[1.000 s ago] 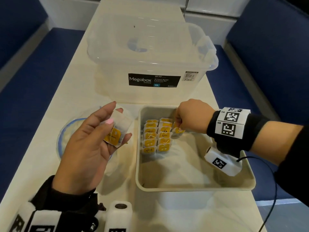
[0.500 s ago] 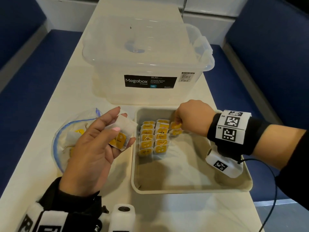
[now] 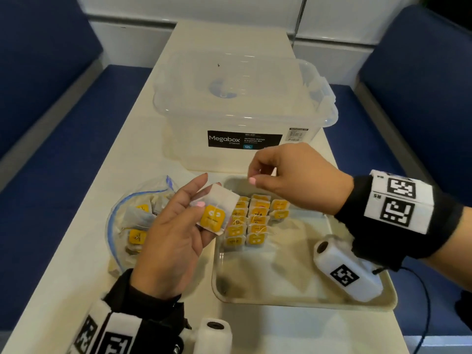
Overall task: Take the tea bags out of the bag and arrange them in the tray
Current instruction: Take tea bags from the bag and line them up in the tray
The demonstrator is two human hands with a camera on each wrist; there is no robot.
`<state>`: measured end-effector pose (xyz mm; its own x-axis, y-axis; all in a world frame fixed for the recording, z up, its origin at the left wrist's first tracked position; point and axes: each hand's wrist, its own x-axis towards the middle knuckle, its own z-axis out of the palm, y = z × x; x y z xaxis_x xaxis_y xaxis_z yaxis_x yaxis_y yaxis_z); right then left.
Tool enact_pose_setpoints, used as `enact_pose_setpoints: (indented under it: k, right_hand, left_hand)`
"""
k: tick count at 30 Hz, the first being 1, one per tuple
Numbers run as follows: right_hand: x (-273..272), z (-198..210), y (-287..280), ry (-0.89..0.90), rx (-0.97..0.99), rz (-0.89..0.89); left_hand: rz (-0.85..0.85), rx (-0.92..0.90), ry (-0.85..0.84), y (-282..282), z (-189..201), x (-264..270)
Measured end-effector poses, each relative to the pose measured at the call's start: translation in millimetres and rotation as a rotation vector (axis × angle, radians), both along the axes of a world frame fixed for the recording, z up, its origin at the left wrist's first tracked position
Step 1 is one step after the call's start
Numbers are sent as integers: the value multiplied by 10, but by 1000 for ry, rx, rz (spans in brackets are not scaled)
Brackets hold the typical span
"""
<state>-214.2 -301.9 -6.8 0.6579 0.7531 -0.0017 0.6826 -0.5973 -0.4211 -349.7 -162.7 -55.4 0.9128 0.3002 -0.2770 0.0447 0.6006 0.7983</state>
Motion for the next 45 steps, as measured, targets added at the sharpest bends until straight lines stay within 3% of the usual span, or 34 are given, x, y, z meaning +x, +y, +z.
enact_pose_setpoints:
  k: [4,7,10,16,21,26,32,35,40,45]
  right_hand:
    - [-299,121,123,12,225,188]
    - [-486,119,136,-80,163,365]
    - [-541,71,159,-194,102,428]
    - [-573,119,162,-199,163,380]
    - [-512,227,156,-151,294,202]
    - [-408,363,164,160,394,115]
    - [-358,594,162,469,344,201]
    - [-371,679,142,479,294,202]
    - [-344,707,170,296,181,162]
    - [-348,670,182,341,215,69]
  left_hand:
    - [51,-39,-26,7,54,-3]
    - [63,-74,-42,8,87,-30]
    - [58,-94,-49,-20,123,-68]
    - [103,-88,-45,-62,120,-154]
    - [95,-47,-10,-98,134,-173]
    - [53,-61,12,-134,95,-153]
    - [11,-160,16,-149,115,-145]
    - [-34,-175,-19,-168,153,-163]
    - [25,-139,-69,-221,157,-167]
    - [73,-96,-94,-257,179,-170]
